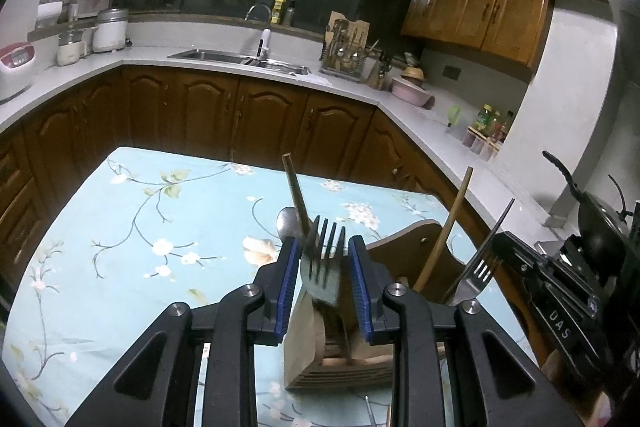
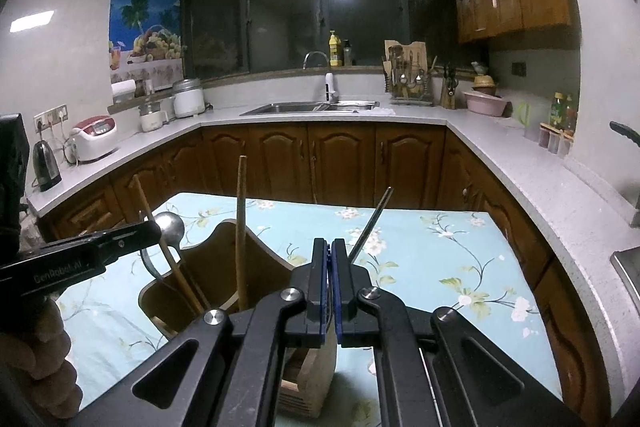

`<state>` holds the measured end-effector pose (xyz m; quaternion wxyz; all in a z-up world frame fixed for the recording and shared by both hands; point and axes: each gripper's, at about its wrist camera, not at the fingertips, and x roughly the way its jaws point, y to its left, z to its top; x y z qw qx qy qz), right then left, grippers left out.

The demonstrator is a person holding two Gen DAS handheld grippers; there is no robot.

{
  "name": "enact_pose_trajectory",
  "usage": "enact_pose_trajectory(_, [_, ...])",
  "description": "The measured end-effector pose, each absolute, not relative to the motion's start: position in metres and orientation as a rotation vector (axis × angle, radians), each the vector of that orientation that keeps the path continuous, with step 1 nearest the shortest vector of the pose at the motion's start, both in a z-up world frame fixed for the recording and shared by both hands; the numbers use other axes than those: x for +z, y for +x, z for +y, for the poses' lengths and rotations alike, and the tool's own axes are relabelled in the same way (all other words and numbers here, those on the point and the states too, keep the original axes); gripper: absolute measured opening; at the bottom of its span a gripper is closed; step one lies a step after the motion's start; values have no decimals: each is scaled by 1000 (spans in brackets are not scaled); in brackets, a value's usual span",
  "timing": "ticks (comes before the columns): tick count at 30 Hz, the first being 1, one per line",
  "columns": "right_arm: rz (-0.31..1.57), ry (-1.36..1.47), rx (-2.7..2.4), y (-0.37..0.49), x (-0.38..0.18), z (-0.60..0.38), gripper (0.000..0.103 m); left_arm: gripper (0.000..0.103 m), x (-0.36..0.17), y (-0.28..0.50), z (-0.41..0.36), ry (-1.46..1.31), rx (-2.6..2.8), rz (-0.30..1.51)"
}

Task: Organize utensils
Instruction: 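Lower the fork into the holder and open the left tool while the right tool releases its chopstick, then move both tools back over the remaining utensils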

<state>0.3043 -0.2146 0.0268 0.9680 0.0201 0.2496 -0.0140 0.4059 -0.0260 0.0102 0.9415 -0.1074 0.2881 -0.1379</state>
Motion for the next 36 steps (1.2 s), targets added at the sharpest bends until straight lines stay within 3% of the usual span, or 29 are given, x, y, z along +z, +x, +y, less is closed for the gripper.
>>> enact_pose_trajectory(8, [518, 49, -17, 305, 24, -213, 7, 25, 11, 402, -24, -221, -280, 585])
enact_pose_trajectory(17, [498, 73, -21, 298, 31, -216, 9, 37, 15, 397, -18, -236, -269, 593])
enact_pose_trajectory(21, [474, 109, -26, 290, 38, -222, 29, 46, 18, 386, -12, -248, -260, 595])
enact_pose_trajectory(25, [448, 149, -30, 273, 45, -228, 37, 63, 19, 366, -1, -261, -230, 602])
enact_pose_trajectory(27, [442, 174, -25, 263, 46, -231, 53, 67, 19, 355, 3, -266, -222, 615])
enact_pose_trajectory(29, [438, 202, -25, 253, 45, -234, 62, 69, 18, 343, 8, -266, -215, 630])
enact_pose_trajectory(31, [446, 224, -27, 241, 43, -236, 63, 78, 15, 329, 14, -274, -199, 650])
enact_pose_trajectory(36, [477, 289, -42, 213, 33, -240, 70, 82, 6, 290, 29, -300, -176, 698])
